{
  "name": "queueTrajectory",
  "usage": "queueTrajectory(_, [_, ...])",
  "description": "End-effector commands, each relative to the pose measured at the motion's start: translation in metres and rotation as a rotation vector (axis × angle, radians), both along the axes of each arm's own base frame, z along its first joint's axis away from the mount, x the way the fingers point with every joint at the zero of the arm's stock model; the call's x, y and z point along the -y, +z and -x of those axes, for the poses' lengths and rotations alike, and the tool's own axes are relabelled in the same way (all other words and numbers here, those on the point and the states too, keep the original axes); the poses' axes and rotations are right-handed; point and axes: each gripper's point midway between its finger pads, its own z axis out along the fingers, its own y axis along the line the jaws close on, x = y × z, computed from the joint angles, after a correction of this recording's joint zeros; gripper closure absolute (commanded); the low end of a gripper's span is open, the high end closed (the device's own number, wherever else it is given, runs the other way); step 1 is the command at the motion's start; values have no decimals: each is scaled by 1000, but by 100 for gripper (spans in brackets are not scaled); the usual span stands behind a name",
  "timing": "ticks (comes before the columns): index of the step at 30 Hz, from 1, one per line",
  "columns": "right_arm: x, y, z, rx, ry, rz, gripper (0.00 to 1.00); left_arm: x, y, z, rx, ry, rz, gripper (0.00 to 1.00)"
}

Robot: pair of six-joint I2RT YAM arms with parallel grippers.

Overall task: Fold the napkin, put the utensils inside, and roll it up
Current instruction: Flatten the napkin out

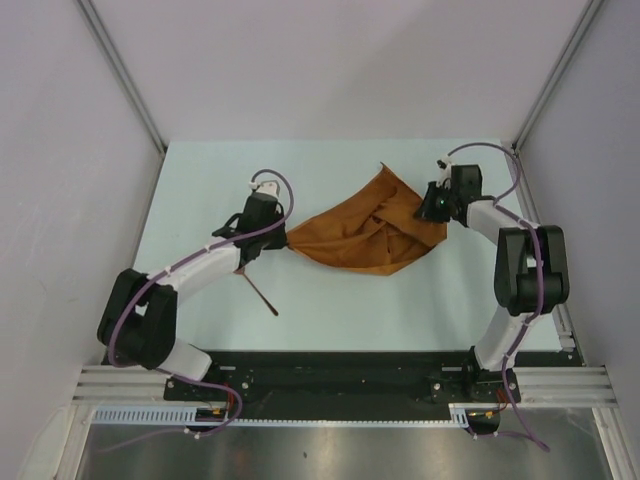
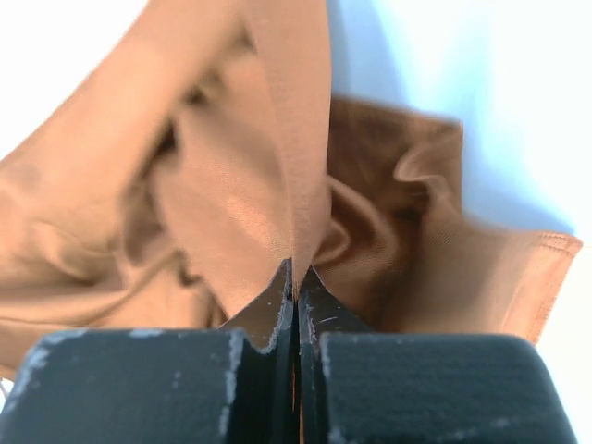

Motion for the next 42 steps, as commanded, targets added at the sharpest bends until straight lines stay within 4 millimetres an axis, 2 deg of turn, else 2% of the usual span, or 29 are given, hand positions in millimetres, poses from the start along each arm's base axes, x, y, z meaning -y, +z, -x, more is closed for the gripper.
queueTrajectory(1, [5, 122, -25, 283, 1, 17, 100, -13, 72, -20, 182, 18, -8, 100])
queueTrajectory(2, [8, 151, -22, 344, -9, 24, 100, -17, 90, -20, 225, 28, -3, 100])
queueTrajectory(4, [15, 187, -20, 411, -41, 47, 100, -28, 113, -23, 282, 55, -10, 100])
queueTrajectory(5, [18, 211, -11, 454, -54, 54, 100, -33, 126, -23, 312, 67, -6, 100])
queueTrajectory(8, [34, 253, 3, 546, -127, 110, 100, -50, 172, -18, 420, 100, 9, 100])
queueTrajectory(9, [39, 280, 18, 610, -149, 117, 100, -56, 196, -13, 479, 111, 24, 100])
queueTrajectory(11, [51, 305, 33, 679, -198, 158, 100, -63, 220, -6, 546, 107, 13, 100])
queueTrajectory(12, [55, 327, 49, 739, -219, 166, 100, -66, 234, -1, 586, 111, 19, 100])
queueTrajectory(15, [68, 359, 75, 829, -273, 214, 100, -77, 283, 21, 719, 115, 38, 100])
queueTrajectory(16, [70, 381, 93, 888, -284, 210, 100, -82, 301, 33, 770, 112, 49, 100])
queueTrajectory(18, [76, 396, 107, 924, -316, 225, 100, -82, 326, 45, 821, 92, 74, 100])
queueTrajectory(21, [76, 411, 115, 950, -312, 217, 100, -74, 345, 53, 829, 42, 109, 100])
queueTrajectory(22, [74, 409, 113, 946, -305, 212, 100, -70, 344, 52, 821, 27, 123, 100])
queueTrajectory(25, [71, 371, 77, 872, -283, 202, 100, -55, 318, 25, 754, 1, 126, 100])
queueTrajectory(26, [73, 343, 53, 822, -274, 203, 100, -51, 296, 2, 700, 2, 116, 100])
queueTrajectory(28, [76, 306, 23, 759, -275, 199, 100, -43, 266, -21, 621, -8, 142, 100])
queueTrajectory(29, [76, 276, -7, 724, -271, 200, 100, -43, 246, -45, 597, 13, 138, 100])
queueTrajectory(30, [90, 258, -22, 701, -303, 207, 100, -42, 228, -58, 555, 20, 149, 100])
queueTrajectory(31, [94, 246, -36, 684, -307, 201, 100, -37, 215, -69, 516, 2, 168, 100])
queueTrajectory(32, [97, 200, -60, 582, -279, 191, 90, -40, 202, -82, 479, 9, 170, 100])
queueTrajectory(33, [95, 209, -73, 580, -263, 169, 72, -35, 172, -103, 403, 4, 164, 100])
queueTrajectory(34, [87, 184, -71, 468, -220, 149, 40, -30, 160, -111, 367, -15, 161, 100])
queueTrajectory(35, [83, 178, -72, 443, -212, 143, 30, -30, 137, -115, 291, -17, 139, 100])
queueTrajectory(36, [64, 170, -63, 428, -179, 144, 24, -26, 121, -126, 247, -27, 126, 100])
queueTrajectory(37, [63, 171, -59, 442, -185, 166, 16, -22, 110, -128, 212, -47, 132, 100])
queueTrajectory(38, [40, 169, -49, 443, -146, 171, 14, -20, 103, -128, 189, -56, 135, 100])
queueTrajectory(39, [11, 178, -32, 462, -96, 165, 13, -18, 99, -129, 179, -65, 138, 100])
queueTrajectory(40, [-2, 158, -13, 393, -70, 184, 13, -17, 88, -130, 151, -71, 136, 100])
queueTrajectory(42, [-23, 142, 13, 332, -38, 202, 14, -17, 81, -128, 126, -79, 122, 100])
